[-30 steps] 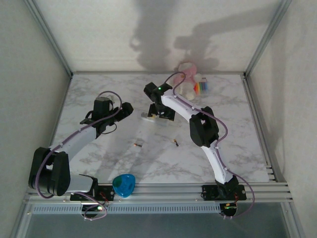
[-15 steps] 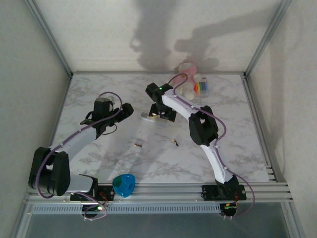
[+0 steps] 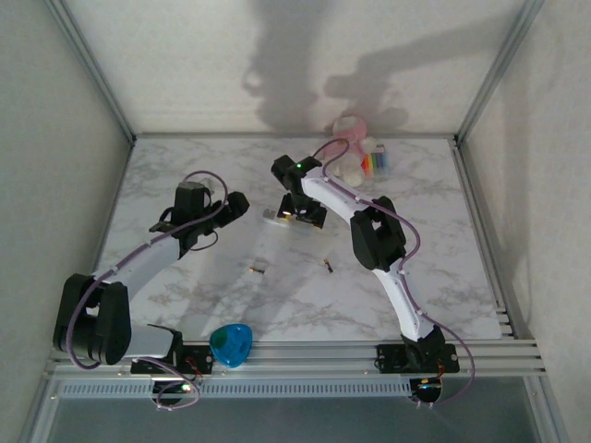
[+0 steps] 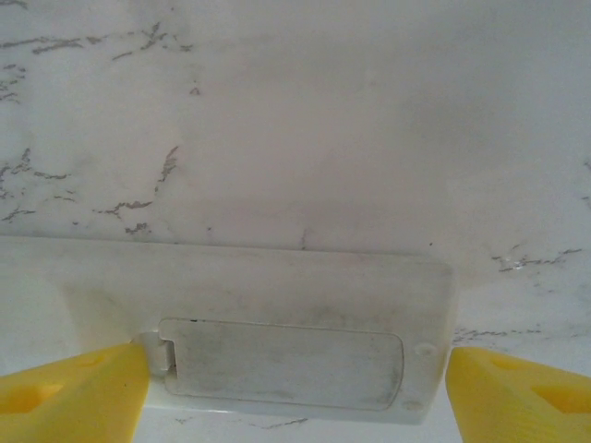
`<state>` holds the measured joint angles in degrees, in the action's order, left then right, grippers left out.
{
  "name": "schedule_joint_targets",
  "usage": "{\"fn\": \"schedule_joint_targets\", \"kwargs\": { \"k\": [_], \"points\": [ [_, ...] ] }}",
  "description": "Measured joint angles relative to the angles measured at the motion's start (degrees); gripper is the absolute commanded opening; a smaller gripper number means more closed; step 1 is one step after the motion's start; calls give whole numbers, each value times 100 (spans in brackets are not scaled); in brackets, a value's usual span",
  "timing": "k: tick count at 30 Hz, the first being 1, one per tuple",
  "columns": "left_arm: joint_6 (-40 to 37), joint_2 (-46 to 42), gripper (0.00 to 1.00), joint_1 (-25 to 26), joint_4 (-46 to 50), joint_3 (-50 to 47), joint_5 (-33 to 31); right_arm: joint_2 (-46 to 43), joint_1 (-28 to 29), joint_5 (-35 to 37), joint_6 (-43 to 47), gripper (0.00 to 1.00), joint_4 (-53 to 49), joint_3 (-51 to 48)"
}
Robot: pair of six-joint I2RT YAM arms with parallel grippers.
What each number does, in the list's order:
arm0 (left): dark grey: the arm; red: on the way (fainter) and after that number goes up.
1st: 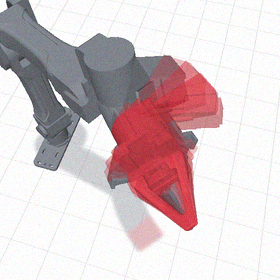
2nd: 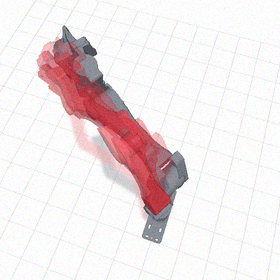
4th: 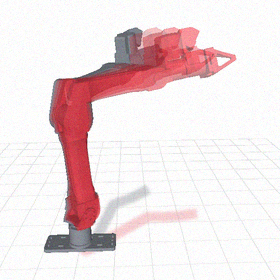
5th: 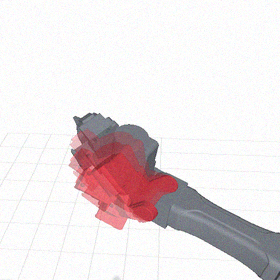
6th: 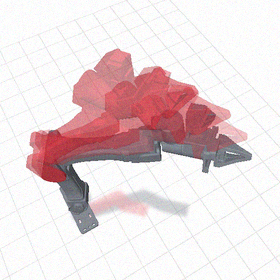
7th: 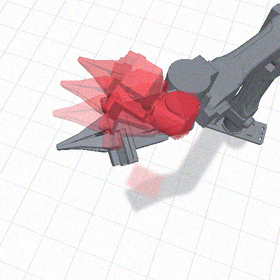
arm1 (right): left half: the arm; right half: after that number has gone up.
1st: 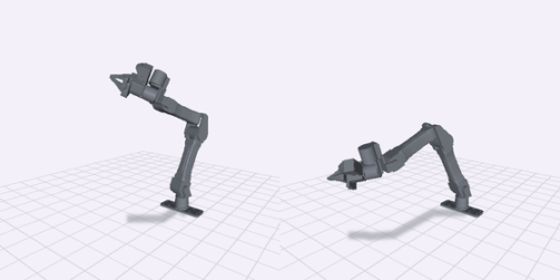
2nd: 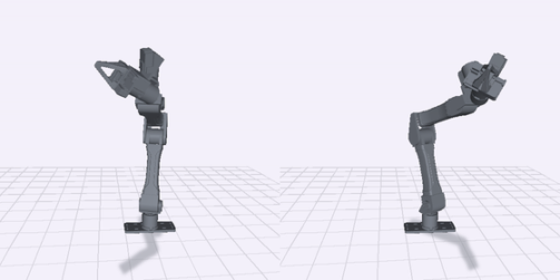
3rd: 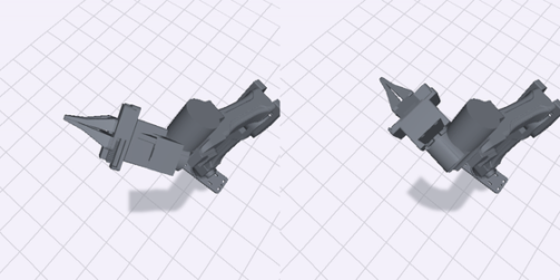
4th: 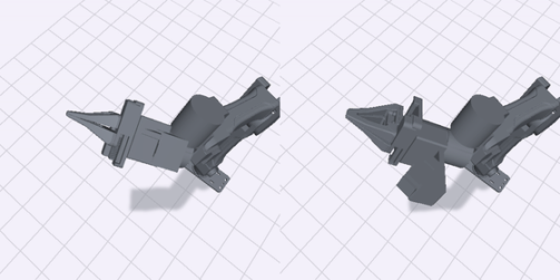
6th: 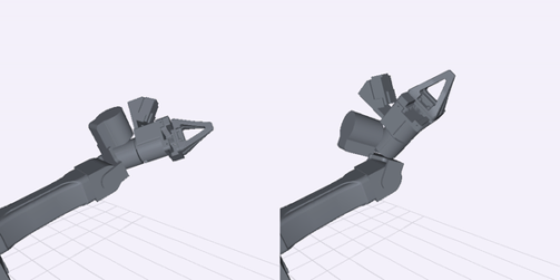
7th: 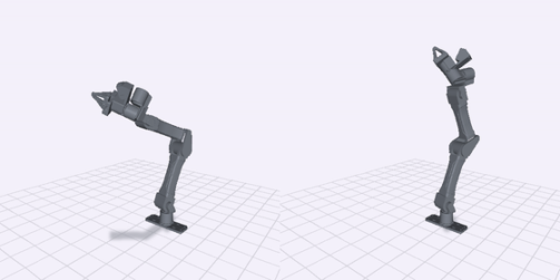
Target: Load the batteries into the remote control
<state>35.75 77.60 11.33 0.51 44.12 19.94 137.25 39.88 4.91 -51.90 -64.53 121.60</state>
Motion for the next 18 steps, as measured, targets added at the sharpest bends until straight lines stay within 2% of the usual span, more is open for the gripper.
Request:
{"fn": "schedule_joint_targets", "kwargs": {
  "k": [8,10,11,18],
  "points": [
    [0,0,99,-31,-57,0,7,-46,-37,-44,0,77,90,-127],
    [0,0,99,-31,-57,0,15,-76,-37,-46,-7,68,129,-175],
    [0,0,99,-31,-59,0,26,-107,-37,-48,-4,67,146,-201],
    [0,11,99,-42,-76,0,50,-439,-52,-98,2,71,632,-774]
  ]
}}
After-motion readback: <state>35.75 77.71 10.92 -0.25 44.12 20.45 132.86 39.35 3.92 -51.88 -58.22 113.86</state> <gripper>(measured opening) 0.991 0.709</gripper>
